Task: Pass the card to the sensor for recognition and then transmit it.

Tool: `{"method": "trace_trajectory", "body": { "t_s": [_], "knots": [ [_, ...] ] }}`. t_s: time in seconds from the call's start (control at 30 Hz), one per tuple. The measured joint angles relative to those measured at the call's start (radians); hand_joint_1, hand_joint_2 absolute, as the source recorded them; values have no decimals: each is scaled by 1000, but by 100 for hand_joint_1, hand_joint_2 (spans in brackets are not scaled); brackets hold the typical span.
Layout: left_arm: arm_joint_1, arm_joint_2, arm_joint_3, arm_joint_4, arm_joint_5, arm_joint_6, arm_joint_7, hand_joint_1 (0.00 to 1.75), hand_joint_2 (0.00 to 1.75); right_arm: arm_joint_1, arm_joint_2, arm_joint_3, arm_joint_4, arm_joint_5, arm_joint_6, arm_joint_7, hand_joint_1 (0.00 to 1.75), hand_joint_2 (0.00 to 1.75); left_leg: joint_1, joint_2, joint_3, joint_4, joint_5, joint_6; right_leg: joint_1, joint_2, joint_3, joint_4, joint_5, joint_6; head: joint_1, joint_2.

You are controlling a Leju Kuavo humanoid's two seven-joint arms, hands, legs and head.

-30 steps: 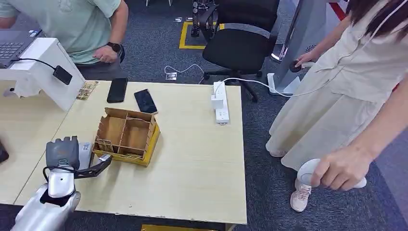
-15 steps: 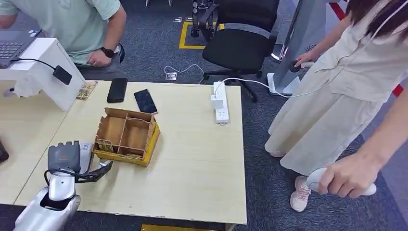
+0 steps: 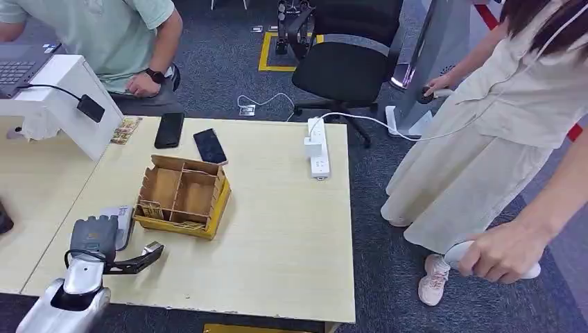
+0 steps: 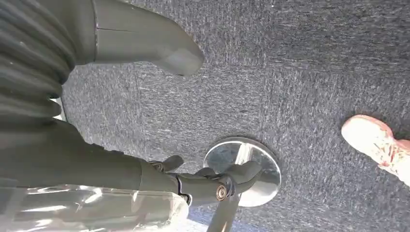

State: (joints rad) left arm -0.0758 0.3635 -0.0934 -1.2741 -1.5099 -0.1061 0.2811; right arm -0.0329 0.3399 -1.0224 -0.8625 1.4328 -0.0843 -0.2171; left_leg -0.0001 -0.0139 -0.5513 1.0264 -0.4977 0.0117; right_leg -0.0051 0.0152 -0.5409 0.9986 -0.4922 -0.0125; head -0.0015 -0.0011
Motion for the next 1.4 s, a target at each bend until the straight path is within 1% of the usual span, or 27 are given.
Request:
{"method": "trace_trajectory", "body": {
  "t_s": [0.13, 0.23, 0.3, 0.4, 0.5, 0.53, 0.6, 0.7, 0.8, 0.83, 0.87, 0.93, 1.13, 1.23, 1.33, 1.4],
  "knots": [
    [6, -29, 58, 0, 0, -28, -80, 175, 175, -8, -1, 0, 3, 2, 2, -1, 0, 175, 0, 0, 2, 0, 0, 0, 0, -1, 2, 0, 0, 0, 0, 0],
    [10, -47, 96, 0, 0, -39, -91, 175, 175, -15, -2, 0, 6, 1, 0, -1, 0, 175, 0, 0, 3, 0, 0, 0, 0, -1, 3, 0, 0, 0, 0, 0],
    [12, -57, 113, 0, 0, -37, -82, 175, 175, -17, -3, 0, 8, -1, -1, -1, 0, 175, 0, 0, 4, 0, 1, -1, 0, -1, 4, 0, 0, 0, 0, 0],
    [18, -68, 129, -11, 0, -14, -37, 175, 175, -19, -3, 0, 8, -2, -1, -1, 0, 175, -1, 0, 5, 0, 1, -1, 0, -1, 4, 0, 0, 0, 0, 0],
    [26, -72, 131, -35, 0, 27, 35, 175, 175, -18, -2, 0, 5, -2, -1, -1, 0, 175, 0, -1, 5, 0, 2, -2, 0, -1, 4, 0, 0, 0, 0, 0],
    [27, -71, 130, -43, 0, 42, 69, 175, 175, -18, -1, 1, 2, -2, 0, -1, 0, 175, 0, -1, 4, 0, 2, -2, 1, -1, 4, 0, 0, 0, 0, 0],
    [27, -65, 127, -57, 0, 57, 111, 175, 175, -18, 1, 2, 0, -2, 0, -1, 0, 175, 0, -1, 4, 0, 2, -2, 1, -1, 3, 0, 0, 0, 0, 0],
    [26, -63, 124, -68, 0, 66, 126, 175, 175, -18, 2, 2, -3, -2, 0, -1, 0, 175, 0, -1, 4, 0, 2, -2, 1, -1, 3, 0, 0, 0, 0, 0],
    [26, -43, 100, -79, 0, 139, 192, 175, 175, -19, 2, 5, -3, -6, 0, -1, 0, 175, 0, -1, 2, 0, 2, -2, 1, -1, 1, 0, 0, 0, 0, 0],
    [25, -31, 87, -86, 0, 178, 212, 175, 175, -19, 2, 8, -3, -11, 0, 0, 0, 175, 0, -1, 2, 0, 2, -2, 1, -1, 0, 0, 0, 0, 0, 0],
    [21, -22, 80, -94, 0, 208, 211, 175, 175, -19, 2, 12, -3, -14, -2, 4, 0, 175, 0, -1, 1, 0, 2, -2, 0, -1, 0, 0, 0, 0, 0, 0],
    [8, -14, 69, -107, 0, 234, 195, 175, 175, -20, 2, 23, -3, -21, -3, 7, 0, 175, 0, -1, 1, 0, 2, -2, 0, -1, 0, 0, 0, 0, 0, 0],
    [-36, 10, 46, -134, 0, 239, 184, 175, 175, -22, 2, 42, -2, -34, -4, 13, 0, 175, 0, -1, 1, 0, 2, -2, 0, -1, 0, 0, 1, 0, 0, 0],
    [-56, 25, 42, -142, 0, 241, 159, 175, 175, -23, 2, 48, -1, -42, -3, 17, 0, 175, 0, -1, 1, 0, 2, -2, 0, -1, -1, 0, 1, -1, 0, 0],
    [-73, 25, 45, -168, 0, 268, 91, 175, 175, -24, 2, 51, 2, -43, -3, 18, 0, 175, 0, -1, 0, 0, 2, -2, 1, -1, -1, 0, 1, -1, 0, 0],
    [-82, 24, 48, -187, 0, 265, 83, 175, 175, -24, 2, 53, 3, -43, -3, 18, 0, 175, 0, -1, 0, 0, 2, -2, 1, -1, -1, 1, 1, -1, 0, 0]
  ]
}}
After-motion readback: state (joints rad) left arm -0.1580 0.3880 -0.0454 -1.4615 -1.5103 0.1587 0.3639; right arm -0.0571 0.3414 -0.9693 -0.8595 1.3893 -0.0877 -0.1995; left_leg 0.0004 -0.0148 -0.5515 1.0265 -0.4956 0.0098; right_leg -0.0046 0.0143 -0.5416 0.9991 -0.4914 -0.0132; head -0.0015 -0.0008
